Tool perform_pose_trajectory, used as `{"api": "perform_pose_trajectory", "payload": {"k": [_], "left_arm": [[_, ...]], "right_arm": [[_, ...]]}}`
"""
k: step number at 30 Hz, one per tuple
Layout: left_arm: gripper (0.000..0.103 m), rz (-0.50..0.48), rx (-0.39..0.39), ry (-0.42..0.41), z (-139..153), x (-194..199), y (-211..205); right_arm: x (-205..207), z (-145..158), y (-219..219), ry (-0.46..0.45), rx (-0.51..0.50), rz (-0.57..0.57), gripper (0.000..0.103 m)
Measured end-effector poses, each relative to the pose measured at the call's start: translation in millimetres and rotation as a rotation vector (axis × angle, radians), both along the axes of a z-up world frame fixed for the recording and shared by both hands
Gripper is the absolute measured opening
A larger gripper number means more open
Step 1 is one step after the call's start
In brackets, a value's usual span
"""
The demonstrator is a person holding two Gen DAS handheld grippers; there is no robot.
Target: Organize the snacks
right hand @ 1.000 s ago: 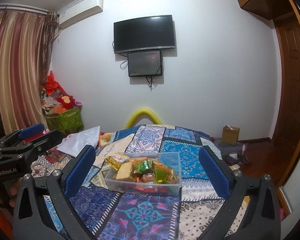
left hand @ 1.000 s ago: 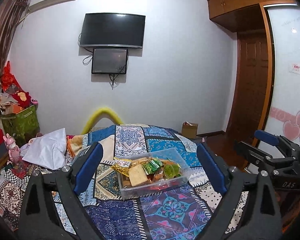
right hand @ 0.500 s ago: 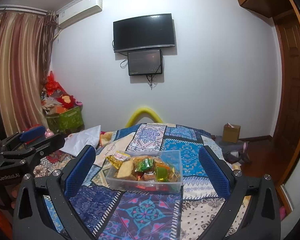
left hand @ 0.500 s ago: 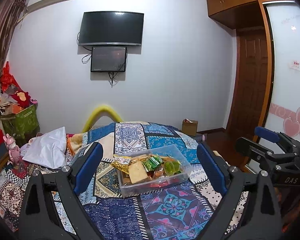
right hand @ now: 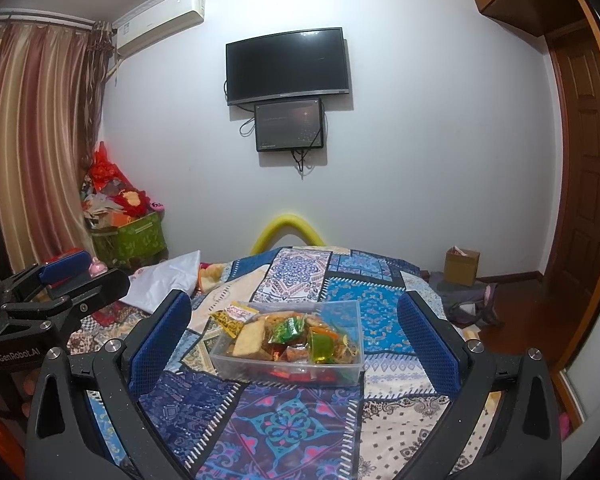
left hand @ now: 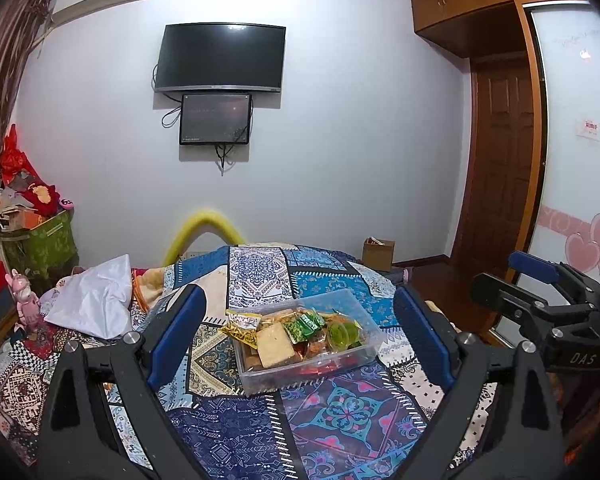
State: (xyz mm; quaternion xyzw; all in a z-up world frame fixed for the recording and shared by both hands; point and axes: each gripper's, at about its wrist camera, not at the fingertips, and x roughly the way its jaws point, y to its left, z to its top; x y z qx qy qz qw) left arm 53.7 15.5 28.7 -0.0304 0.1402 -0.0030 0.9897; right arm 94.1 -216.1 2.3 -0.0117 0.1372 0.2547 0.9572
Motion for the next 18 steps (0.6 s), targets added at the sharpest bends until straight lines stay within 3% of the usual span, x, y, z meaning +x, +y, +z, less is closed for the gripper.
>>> {"api": "perform_pose_trajectory", "payload": {"k": [18], "left_arm": [[0.096,-0.01,-0.005,0.005,-0.6,-0.1,-2.3]], "right_arm": [[-3.3,0.5,-2.0,-0.003,0.003,-0.006,0.103]]}}
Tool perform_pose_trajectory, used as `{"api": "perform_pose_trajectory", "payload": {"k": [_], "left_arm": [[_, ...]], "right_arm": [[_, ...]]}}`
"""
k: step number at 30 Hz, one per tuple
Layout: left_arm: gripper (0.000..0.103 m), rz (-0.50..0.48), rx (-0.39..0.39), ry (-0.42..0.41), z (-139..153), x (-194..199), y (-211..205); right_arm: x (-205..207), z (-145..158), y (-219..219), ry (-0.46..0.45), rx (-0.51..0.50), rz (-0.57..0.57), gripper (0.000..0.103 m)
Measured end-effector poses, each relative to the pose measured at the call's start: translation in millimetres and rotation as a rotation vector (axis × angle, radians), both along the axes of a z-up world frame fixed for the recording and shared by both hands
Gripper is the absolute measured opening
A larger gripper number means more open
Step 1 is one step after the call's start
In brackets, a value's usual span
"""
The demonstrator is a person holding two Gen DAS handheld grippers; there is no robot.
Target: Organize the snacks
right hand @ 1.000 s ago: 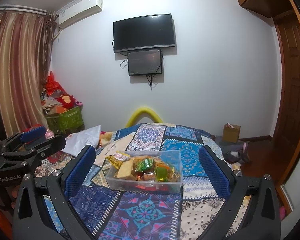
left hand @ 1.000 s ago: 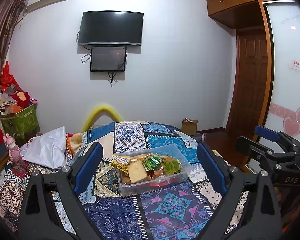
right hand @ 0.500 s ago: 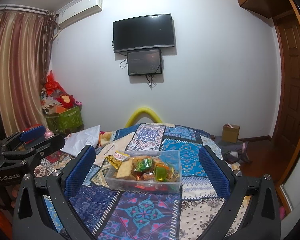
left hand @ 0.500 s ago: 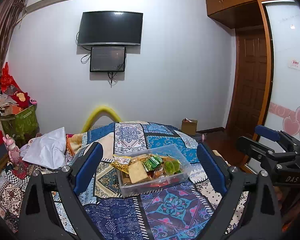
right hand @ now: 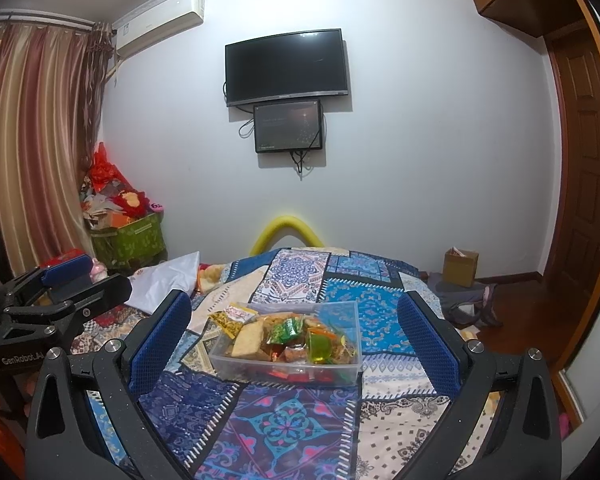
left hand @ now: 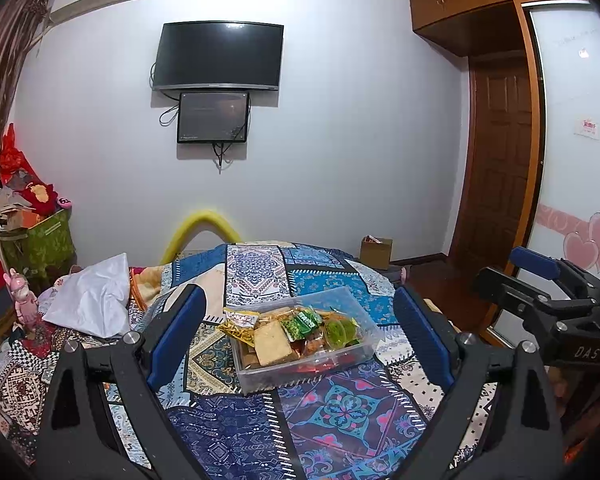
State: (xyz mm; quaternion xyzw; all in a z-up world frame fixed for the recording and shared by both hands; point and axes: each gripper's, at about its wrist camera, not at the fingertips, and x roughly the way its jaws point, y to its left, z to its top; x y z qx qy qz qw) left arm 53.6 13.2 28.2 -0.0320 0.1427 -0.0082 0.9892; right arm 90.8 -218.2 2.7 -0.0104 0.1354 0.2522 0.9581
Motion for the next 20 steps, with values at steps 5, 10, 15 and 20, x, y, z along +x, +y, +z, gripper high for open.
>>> {"api": "perform_pose_trajectory", "payload": {"k": [5,10,15,20], "left_arm": [[0.096,-0.01,0.001,-0.003,0.8,-1.1,-1.4],[0.096,-0.012,0.0,0.001,0.3,-1.3,-3.8],[0.096,-0.017,-0.009,0.009,0.1,0.0,-3.7],[0.096,-0.02,-0.008,0.01,-0.7,-0.4,-3.6]], "right_arm": [[0.5,0.5,-0.5,0.001,0.003,0.0,0.103],[-0.1,0.9,-1.3,0.0,-0.002,0.001,0.103],[0.0,1.3,-1.7,0.003,-0.001,0.001,0.103],[0.5,1.9,-0.4,0.006,-0.001,0.0,0.103]]}}
